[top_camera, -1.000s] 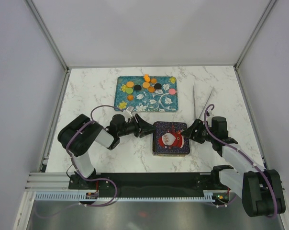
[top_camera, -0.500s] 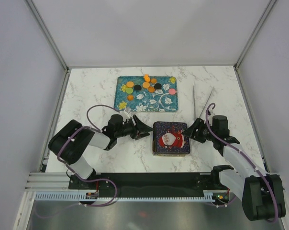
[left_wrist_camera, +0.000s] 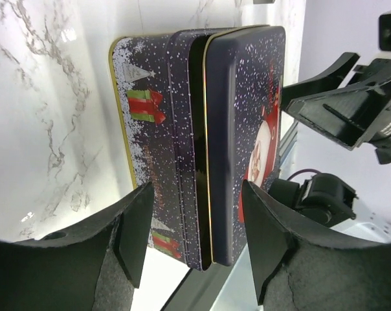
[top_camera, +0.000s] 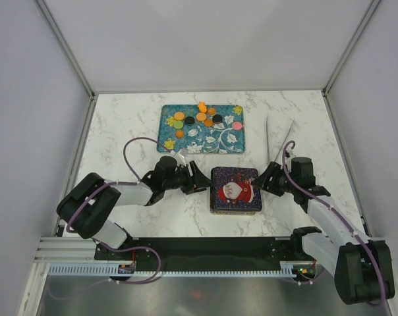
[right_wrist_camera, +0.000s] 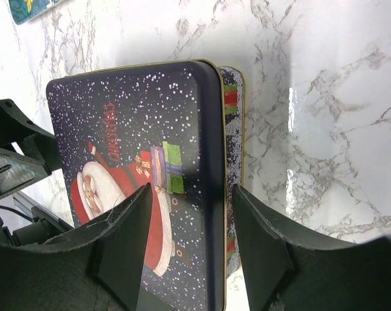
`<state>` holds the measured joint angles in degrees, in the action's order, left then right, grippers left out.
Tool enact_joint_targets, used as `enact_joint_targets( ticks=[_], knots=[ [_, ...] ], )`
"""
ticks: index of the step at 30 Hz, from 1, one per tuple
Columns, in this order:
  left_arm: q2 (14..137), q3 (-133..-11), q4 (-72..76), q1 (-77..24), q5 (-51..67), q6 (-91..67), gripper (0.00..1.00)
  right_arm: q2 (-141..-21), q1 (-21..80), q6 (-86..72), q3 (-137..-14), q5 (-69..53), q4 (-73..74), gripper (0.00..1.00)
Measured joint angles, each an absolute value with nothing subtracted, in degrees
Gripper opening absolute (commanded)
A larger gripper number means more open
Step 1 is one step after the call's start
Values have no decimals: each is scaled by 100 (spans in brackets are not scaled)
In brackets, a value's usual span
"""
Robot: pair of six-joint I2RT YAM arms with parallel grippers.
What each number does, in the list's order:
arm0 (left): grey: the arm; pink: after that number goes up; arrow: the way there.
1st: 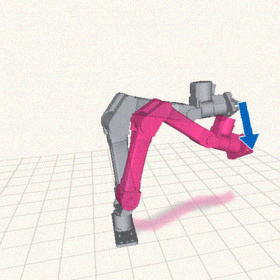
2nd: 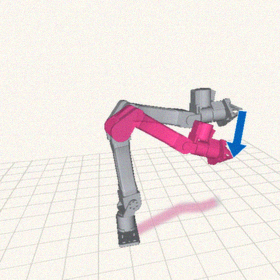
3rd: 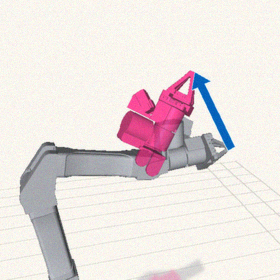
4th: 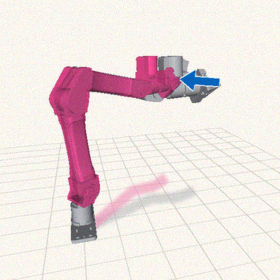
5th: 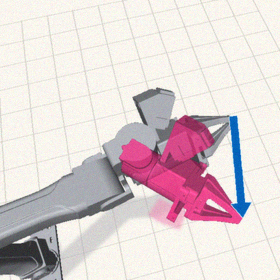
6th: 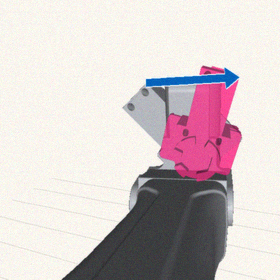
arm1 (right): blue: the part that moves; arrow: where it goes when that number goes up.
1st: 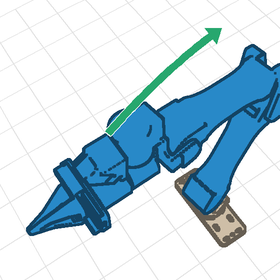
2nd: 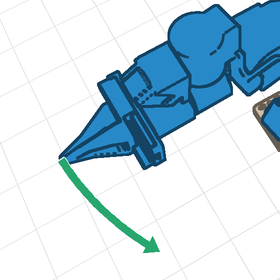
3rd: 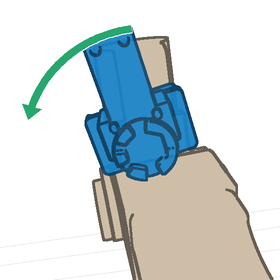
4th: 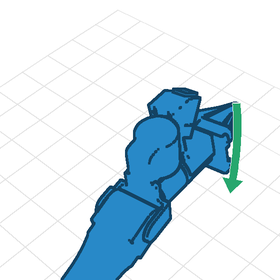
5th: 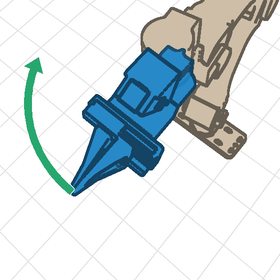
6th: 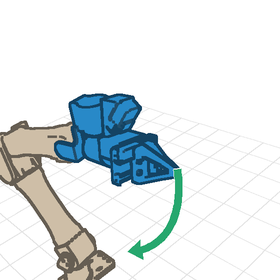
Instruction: Pack the cookies
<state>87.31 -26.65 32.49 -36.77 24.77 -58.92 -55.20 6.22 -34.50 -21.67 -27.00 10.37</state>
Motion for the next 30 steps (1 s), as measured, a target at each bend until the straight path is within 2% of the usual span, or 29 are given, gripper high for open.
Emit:
enact_joint_targets(
  ticks=[15, 30],
  knots=[
    [8737, -2875, 2939, -4112, 2248, -5603, 65, -5664, 1444, -3470, -2379, -1938, 1144, 59],
    [8840, -2919, 2912, -4235, 2067, -5581, 63, -5872, 1732, -3470, -2587, -1559, 1164, 59]
  ],
)
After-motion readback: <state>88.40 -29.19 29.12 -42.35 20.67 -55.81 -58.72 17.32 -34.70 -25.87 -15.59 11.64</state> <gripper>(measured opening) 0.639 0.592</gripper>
